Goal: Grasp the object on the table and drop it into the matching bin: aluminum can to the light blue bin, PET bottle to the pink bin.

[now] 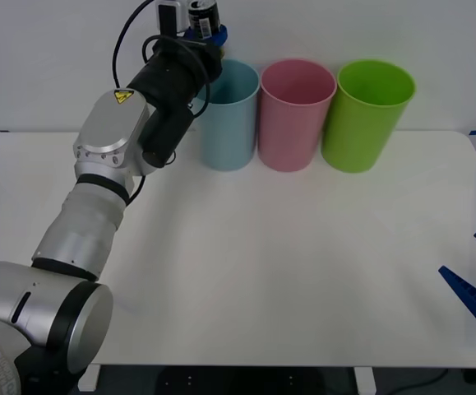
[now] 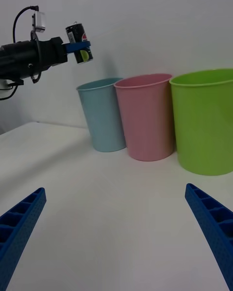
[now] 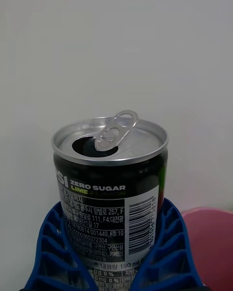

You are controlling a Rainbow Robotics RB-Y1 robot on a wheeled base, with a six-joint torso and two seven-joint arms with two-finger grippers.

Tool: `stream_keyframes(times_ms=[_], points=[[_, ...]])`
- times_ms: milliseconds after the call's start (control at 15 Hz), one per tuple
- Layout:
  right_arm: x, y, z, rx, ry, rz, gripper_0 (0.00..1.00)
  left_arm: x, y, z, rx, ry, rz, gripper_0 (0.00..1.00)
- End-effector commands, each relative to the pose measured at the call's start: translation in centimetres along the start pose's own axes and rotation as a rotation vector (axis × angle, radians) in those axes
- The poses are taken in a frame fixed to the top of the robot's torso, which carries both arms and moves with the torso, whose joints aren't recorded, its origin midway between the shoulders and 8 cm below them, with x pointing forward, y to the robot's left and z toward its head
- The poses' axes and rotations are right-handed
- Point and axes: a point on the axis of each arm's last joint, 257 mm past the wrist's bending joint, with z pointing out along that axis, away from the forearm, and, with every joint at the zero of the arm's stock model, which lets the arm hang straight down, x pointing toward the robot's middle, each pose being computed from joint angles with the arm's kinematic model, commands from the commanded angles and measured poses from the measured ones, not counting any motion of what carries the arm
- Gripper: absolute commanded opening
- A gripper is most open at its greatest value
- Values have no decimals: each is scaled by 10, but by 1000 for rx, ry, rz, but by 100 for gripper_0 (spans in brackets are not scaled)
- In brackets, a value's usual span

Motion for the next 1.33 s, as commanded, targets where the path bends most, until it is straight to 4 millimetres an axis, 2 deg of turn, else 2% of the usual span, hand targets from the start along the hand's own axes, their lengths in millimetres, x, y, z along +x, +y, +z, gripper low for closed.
stream_keyframes(times_ms=[67, 333, 400, 467, 533, 600, 667, 1333], points=[[0, 0, 0, 0, 0, 0, 100, 1, -5, 1, 4, 3, 8, 0], [0, 0, 0, 0, 0, 0, 100, 3, -7, 1, -1, 5, 14, 2], [0, 0, 0, 0, 0, 0, 100, 3, -9, 2, -1, 5, 10, 5], [0, 0, 0, 0, 0, 0, 100, 2, -8, 2, -3, 3, 12, 14], [0, 0, 0, 0, 0, 0, 100, 2, -9, 2, -4, 3, 7, 64], [0, 0, 0, 0, 0, 0, 100, 2, -10, 3, -4, 2, 6, 93], [0, 0, 0, 0, 0, 0, 100, 2, -10, 3, -6, 2, 7, 100], [0, 0, 0, 0, 0, 0, 100, 2, -9, 2, -7, 3, -6, 100]])
